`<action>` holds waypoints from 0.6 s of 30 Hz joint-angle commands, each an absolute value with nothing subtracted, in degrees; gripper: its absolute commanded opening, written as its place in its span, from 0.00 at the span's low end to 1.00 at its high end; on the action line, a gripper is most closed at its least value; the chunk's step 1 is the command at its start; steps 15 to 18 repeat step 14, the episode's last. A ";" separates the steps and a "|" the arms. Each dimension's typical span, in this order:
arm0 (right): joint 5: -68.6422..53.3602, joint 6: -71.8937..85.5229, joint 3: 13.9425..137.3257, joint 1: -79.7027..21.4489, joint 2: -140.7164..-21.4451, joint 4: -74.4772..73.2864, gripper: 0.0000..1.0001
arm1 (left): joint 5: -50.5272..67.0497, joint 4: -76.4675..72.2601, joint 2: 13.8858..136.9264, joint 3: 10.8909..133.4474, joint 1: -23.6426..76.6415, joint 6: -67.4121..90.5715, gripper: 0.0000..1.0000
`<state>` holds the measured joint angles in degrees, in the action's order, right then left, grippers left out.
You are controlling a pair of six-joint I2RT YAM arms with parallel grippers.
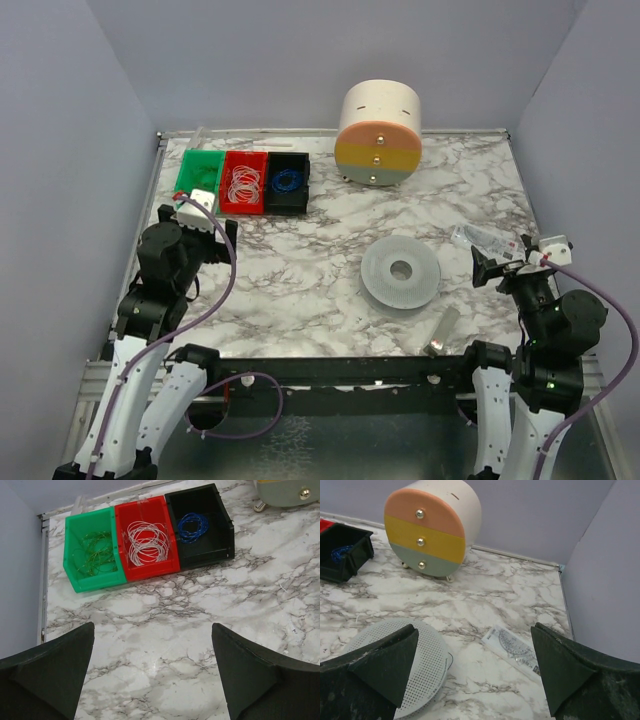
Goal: Wrap the cables
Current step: Reset both arms
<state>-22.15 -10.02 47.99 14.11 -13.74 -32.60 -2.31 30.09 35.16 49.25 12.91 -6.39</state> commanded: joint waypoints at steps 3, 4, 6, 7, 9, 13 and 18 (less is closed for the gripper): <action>-18.12 -7.89 46.48 14.41 -12.24 -31.88 1.00 | -6.09 29.66 33.88 47.76 11.70 -3.39 0.99; -17.68 -7.58 46.46 14.41 -12.30 -31.86 1.00 | -5.77 29.62 33.92 47.32 11.61 -3.31 0.99; -16.72 -7.53 45.96 14.43 -12.06 -31.73 1.00 | -4.78 29.32 34.08 46.51 11.52 -3.47 0.99; -16.20 -7.43 45.86 14.37 -11.70 -31.73 1.00 | -4.34 29.27 34.10 46.20 11.51 -3.59 0.99; -15.99 -7.90 45.41 14.25 -10.95 -31.82 1.00 | -4.02 29.31 34.07 45.97 11.51 -3.61 0.99; -16.74 -8.20 45.04 14.22 -9.84 -31.92 1.00 | -4.73 29.25 33.84 45.59 11.22 -3.58 0.99; -16.61 -7.96 45.21 14.16 -9.76 -31.94 1.00 | -4.74 29.18 33.82 45.51 11.13 -3.62 0.99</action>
